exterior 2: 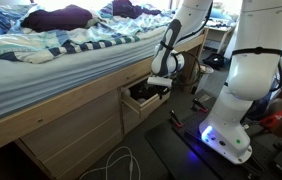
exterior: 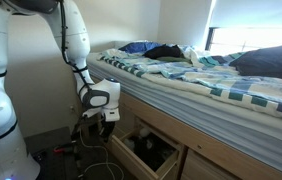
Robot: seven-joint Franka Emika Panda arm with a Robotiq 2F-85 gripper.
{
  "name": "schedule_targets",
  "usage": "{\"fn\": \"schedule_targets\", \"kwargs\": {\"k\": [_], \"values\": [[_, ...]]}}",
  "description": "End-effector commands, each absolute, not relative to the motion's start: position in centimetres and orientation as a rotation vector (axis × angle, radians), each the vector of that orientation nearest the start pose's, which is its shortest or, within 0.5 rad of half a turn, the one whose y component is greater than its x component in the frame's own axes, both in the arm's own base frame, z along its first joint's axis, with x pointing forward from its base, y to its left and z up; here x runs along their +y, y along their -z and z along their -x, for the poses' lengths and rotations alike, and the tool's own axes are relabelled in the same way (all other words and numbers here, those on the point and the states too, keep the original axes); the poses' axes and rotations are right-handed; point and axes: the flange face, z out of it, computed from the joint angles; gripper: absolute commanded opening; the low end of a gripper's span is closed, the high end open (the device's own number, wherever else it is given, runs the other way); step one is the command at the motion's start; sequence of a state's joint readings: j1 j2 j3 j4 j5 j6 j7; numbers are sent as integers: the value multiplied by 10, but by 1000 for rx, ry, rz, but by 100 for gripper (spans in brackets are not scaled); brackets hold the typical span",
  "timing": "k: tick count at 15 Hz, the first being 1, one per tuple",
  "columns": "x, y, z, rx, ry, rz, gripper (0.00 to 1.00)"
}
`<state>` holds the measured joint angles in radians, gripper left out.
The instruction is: Push the open drawer closed
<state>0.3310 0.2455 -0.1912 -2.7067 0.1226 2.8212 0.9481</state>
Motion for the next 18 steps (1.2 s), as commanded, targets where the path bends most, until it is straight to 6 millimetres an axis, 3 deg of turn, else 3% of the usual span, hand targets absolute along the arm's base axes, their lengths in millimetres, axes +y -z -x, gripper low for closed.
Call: {"fn": "schedule_targets", "kwargs": {"k": [1, 5, 10, 18], "values": [[41, -146, -377, 1429, -158, 2876, 1], [41, -134, -389, 1434, -205, 2843, 0], [30, -89, -422, 1504, -268, 2803, 0], [16, -26, -469, 1611, -196, 2751, 0]]}}
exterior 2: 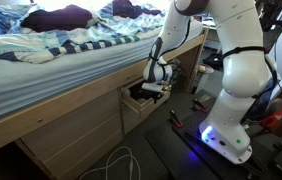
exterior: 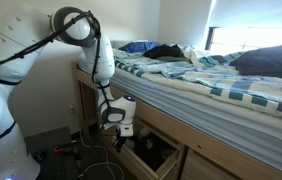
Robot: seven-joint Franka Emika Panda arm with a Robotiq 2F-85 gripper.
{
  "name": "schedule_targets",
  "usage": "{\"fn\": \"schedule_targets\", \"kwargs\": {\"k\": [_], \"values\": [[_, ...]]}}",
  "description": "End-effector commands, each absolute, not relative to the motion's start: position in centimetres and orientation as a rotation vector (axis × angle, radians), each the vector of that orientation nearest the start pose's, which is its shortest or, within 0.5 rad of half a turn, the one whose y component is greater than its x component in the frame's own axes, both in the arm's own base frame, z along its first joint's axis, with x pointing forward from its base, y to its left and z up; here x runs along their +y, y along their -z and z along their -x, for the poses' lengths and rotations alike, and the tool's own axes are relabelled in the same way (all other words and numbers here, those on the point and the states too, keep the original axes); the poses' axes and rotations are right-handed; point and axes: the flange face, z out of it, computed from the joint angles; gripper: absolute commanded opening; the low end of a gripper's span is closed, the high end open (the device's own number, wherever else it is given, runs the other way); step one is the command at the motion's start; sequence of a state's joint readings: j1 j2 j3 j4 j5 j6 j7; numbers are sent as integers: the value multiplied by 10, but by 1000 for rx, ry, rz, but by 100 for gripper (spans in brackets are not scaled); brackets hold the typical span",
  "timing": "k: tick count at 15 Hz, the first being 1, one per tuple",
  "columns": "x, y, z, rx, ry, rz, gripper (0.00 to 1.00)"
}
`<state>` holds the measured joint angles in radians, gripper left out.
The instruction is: Push the open drawer closed
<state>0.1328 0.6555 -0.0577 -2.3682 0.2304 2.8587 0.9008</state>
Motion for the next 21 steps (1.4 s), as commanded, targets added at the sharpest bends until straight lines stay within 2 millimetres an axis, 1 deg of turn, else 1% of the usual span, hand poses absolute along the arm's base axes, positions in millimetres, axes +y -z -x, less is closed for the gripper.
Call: {"fn": "schedule_targets", "kwargs": {"k": [1, 3, 4, 12, 19, 21], "values": [[17, -21, -473, 1620, -189, 2746, 0], [14, -12, -478, 1636, -179, 2738, 0], [15, -15, -482, 1641, -168, 2728, 0], [14, -17, -503, 1666, -95, 2682, 0], [16, -22, -527, 1651, -35, 2665, 0], [17, -22, -531, 1643, -30, 2666, 0]]}}
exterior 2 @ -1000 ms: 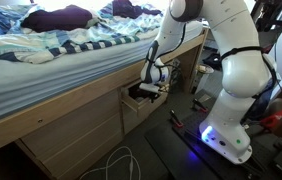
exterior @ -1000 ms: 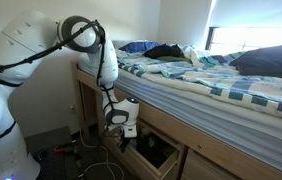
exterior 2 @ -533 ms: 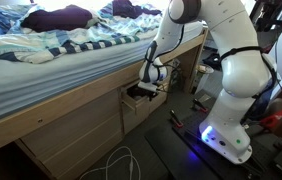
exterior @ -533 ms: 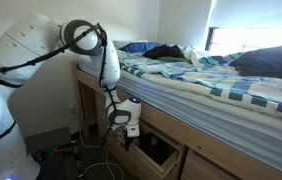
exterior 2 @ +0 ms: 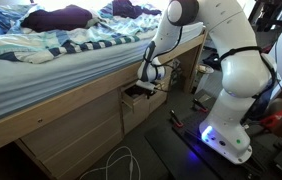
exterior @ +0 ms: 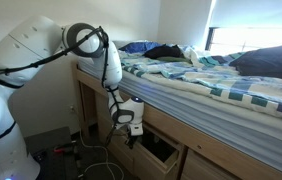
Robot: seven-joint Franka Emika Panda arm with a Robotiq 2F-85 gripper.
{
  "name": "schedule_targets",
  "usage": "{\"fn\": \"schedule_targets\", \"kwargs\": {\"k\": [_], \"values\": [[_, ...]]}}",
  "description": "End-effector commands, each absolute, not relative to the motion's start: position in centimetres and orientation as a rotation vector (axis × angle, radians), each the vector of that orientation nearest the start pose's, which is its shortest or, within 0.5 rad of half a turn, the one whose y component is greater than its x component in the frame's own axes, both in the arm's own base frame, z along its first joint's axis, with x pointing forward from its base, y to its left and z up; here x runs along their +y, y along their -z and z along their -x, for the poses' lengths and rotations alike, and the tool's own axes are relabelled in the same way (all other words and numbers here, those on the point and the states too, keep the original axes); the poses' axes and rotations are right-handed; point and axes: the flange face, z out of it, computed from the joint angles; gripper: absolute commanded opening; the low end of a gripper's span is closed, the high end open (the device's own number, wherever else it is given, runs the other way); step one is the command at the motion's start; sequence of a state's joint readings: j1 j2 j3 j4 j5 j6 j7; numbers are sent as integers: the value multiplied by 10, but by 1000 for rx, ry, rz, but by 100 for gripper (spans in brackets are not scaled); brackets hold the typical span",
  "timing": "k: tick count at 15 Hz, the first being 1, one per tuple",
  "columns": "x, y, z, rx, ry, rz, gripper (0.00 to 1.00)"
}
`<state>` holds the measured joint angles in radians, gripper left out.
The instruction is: Push the open drawer closed
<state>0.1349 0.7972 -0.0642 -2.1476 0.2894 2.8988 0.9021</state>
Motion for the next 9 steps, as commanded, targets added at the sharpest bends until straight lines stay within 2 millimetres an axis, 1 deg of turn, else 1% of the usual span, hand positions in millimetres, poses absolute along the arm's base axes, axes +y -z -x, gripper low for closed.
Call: {"fn": "schedule_targets", "kwargs": {"k": [1, 5, 7, 9], "values": [[18, -22, -531, 1638, -35, 2670, 0], [21, -31, -522, 1624, -50, 2673, 0], [26, -38, -514, 1593, -85, 2686, 0], [32, -46, -501, 1565, -114, 2708, 0]]}}
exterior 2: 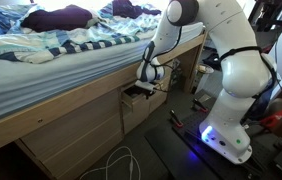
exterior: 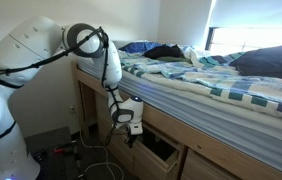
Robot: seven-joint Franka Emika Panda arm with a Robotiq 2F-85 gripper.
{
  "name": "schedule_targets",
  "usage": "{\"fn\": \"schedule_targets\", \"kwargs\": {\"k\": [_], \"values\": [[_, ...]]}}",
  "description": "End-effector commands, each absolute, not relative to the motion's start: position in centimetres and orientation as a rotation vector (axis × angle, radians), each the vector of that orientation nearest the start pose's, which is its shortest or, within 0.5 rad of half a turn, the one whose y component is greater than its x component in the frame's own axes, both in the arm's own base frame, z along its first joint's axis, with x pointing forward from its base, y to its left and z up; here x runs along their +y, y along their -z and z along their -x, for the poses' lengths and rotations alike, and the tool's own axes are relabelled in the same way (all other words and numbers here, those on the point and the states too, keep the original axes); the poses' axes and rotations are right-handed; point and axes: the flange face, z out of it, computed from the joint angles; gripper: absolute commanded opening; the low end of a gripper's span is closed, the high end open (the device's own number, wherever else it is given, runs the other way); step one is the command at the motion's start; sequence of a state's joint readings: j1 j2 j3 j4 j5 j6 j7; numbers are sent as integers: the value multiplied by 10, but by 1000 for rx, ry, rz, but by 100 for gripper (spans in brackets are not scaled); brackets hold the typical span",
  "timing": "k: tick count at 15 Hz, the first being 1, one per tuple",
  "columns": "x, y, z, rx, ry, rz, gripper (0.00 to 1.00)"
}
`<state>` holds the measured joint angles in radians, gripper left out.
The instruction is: Push the open drawer closed
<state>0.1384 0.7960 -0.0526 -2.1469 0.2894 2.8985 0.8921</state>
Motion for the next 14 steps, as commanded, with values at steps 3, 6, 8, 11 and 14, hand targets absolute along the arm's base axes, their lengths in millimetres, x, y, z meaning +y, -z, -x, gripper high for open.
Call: {"fn": "schedule_targets", "kwargs": {"k": [3, 6, 8, 11, 14], "values": [[39, -52, -484, 1537, -147, 2726, 0], [41, -41, -479, 1547, -160, 2723, 0], [40, -30, -479, 1573, -164, 2715, 0], [36, -11, -479, 1600, -180, 2710, 0], [34, 9, -481, 1625, -214, 2704, 0]]}}
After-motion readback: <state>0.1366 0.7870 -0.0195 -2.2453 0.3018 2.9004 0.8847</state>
